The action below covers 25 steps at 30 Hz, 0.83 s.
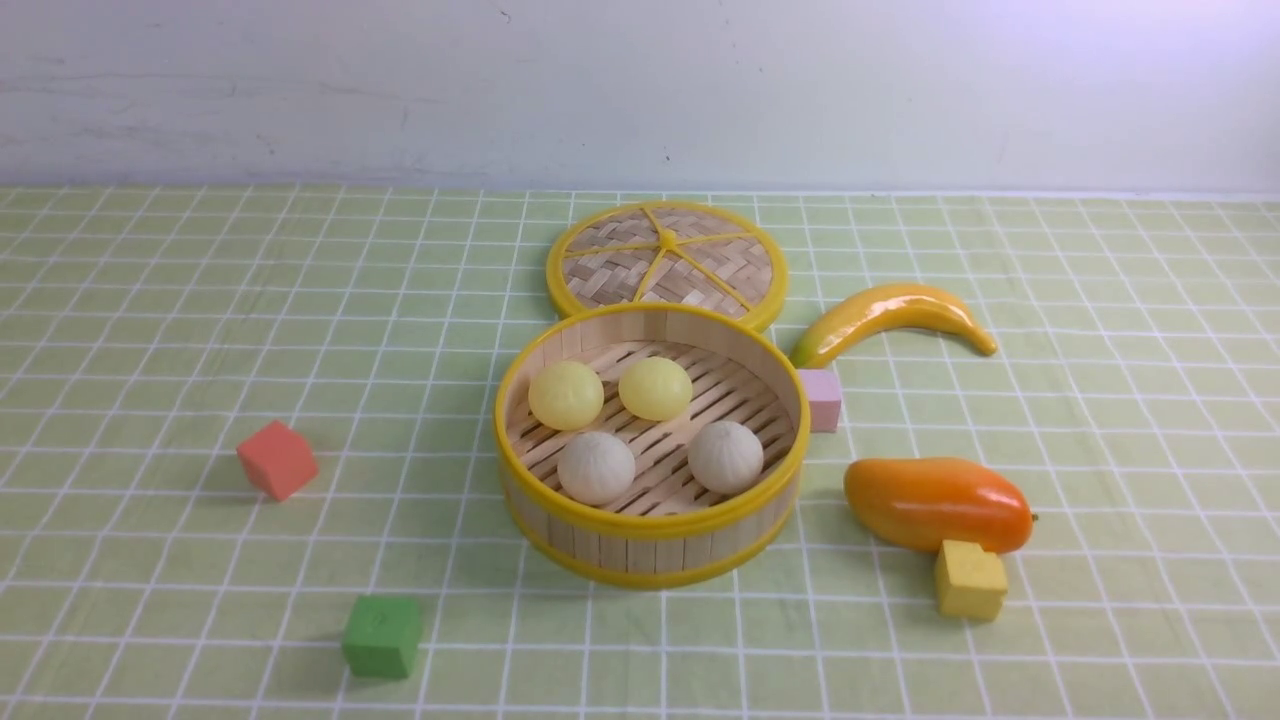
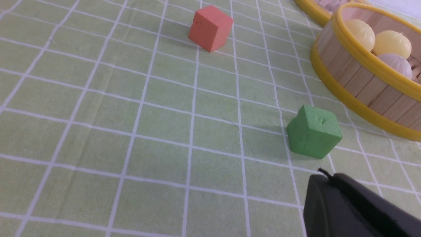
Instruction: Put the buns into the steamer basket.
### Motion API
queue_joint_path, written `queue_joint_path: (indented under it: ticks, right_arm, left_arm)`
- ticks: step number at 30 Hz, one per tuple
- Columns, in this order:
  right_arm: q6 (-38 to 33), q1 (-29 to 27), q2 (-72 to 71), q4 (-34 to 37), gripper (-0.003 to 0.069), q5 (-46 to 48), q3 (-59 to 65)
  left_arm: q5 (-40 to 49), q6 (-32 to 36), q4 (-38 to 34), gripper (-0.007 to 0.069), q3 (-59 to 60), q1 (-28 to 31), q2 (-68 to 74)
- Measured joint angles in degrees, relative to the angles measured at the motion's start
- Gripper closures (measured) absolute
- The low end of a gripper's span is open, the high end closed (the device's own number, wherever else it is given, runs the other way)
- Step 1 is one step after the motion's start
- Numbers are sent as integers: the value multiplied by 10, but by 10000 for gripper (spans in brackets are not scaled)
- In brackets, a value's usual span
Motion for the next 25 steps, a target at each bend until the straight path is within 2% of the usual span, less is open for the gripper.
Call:
queue_joint_path:
  ticks: [25]
  right_arm:
    - [0, 0, 0, 0, 550, 0, 0]
  left_arm:
    - [0, 0, -1, 629, 0, 0, 0]
